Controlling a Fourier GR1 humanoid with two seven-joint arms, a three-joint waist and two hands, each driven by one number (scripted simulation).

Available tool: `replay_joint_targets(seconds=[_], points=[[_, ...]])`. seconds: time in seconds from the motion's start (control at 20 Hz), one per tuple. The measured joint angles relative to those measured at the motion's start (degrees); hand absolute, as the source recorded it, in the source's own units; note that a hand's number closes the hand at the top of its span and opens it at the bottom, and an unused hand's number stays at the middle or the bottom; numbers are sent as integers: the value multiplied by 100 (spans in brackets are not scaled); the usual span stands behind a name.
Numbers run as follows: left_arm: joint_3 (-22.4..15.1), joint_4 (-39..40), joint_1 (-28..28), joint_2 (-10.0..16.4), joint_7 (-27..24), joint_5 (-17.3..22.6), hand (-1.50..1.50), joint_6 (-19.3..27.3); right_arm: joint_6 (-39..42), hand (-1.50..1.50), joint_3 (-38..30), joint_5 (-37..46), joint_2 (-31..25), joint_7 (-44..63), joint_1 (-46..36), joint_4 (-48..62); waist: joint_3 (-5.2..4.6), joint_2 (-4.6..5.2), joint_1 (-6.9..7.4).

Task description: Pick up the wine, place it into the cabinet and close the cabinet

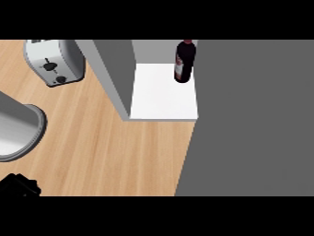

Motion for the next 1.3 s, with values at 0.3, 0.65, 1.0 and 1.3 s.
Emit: replay_joint_targets(seconds=[0.3,0.65,1.0,1.3], points=[[465,86,342,332,-131,308,150,-528,-327,150,817,569,513,404,-424,3,-13,-55,-14],[871,250,643,643,-212,580,150,-1076,-926,150,1766,1860,796,726,-995,-153,-23,-78,-15],[1130,322,803,798,-279,764,150,-1492,-1517,150,2048,2387,524,635,-1444,-182,-28,-61,93],[1240,377,894,887,-321,825,150,-1746,-1657,150,2142,2434,363,530,-1640,-165,-39,-36,223]])
